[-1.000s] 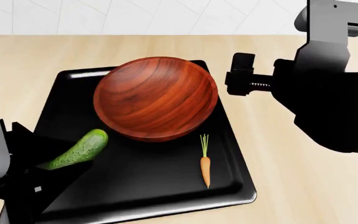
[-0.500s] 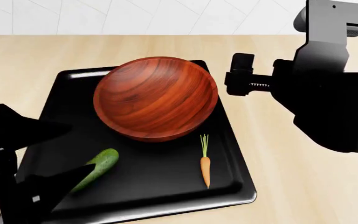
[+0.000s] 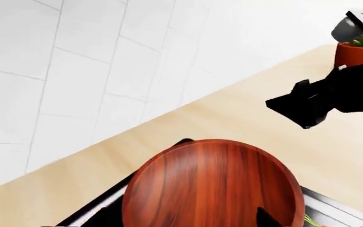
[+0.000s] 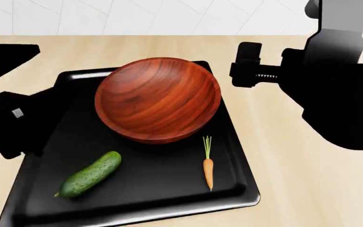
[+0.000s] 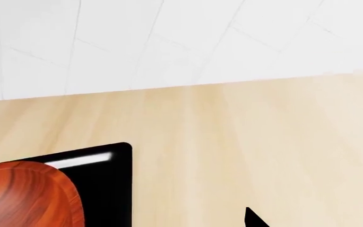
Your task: Place the two vegetables and bowl onto the tray for setting up a vegetable dip station.
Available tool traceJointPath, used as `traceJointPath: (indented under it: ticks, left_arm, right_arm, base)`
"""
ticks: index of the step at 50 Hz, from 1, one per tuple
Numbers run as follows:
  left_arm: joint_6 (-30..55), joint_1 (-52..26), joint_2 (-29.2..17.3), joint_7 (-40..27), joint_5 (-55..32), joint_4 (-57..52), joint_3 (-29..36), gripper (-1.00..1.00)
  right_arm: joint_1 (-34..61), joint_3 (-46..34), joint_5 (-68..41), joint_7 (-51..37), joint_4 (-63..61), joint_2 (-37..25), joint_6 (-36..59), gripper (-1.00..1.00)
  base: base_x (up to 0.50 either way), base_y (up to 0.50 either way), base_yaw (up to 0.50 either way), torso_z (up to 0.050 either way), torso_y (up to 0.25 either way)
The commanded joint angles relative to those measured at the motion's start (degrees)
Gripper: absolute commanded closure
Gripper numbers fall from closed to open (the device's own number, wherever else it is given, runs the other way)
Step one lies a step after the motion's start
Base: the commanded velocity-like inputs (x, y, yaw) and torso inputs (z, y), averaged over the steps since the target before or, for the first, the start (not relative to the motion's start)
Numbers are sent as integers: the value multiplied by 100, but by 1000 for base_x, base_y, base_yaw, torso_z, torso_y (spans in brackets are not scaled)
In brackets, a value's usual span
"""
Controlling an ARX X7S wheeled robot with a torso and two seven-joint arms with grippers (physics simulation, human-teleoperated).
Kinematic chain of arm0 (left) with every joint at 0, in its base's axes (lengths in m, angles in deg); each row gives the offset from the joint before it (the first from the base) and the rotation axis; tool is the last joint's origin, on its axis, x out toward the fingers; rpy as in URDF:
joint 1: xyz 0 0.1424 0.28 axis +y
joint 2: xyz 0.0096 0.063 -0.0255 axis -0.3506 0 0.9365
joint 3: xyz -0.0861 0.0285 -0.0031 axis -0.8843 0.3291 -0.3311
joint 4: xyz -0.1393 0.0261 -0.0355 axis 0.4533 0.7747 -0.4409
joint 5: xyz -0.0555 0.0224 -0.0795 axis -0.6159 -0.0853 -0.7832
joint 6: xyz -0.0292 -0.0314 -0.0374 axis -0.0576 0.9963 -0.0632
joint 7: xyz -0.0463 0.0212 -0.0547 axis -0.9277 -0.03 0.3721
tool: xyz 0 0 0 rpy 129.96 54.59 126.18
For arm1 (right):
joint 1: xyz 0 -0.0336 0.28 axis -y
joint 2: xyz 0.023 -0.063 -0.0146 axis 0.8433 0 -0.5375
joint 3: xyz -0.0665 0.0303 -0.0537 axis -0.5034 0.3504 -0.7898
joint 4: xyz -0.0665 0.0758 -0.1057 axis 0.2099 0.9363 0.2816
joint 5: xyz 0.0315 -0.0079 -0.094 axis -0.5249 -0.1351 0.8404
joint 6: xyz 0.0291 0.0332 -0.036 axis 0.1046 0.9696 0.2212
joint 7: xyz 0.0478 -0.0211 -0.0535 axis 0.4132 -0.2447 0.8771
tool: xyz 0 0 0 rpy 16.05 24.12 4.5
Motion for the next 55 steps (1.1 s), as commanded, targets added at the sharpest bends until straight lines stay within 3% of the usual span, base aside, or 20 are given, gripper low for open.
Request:
traceJointPath:
  ticks: [1, 12, 19, 35, 55]
  left_arm:
    - [-714, -334, 636, -1985, -393, 343, -332, -100]
    - [-1145, -722, 1355, -3330, -284, 832, -630, -100]
    - [-1406, -820, 1659, -3778, -242, 952, -758, -100]
    - [-1866, -583, 1613, -4077, 198, 969, -832, -100]
    - [-2177, -653, 1443, -4400, 339, 900, -1112, -100]
  right_arm:
    - [434, 10, 69, -99, -66, 29, 205, -100]
    - [1095, -57, 201, -196, -94, 142, 613, -100]
    - [1561, -117, 160, -326, -94, 267, 877, -100]
    - [2264, -258, 494, -260, -106, 467, 1369, -100]
    - [3772, -776, 1152, -44, -225, 913, 2820, -100]
  base:
    - [0, 0, 0, 0, 0]
    - [0, 0, 0, 0, 0]
    - [0, 0, 0, 0, 0]
    - [0, 0, 0, 0, 0]
    - [0, 0, 0, 0, 0]
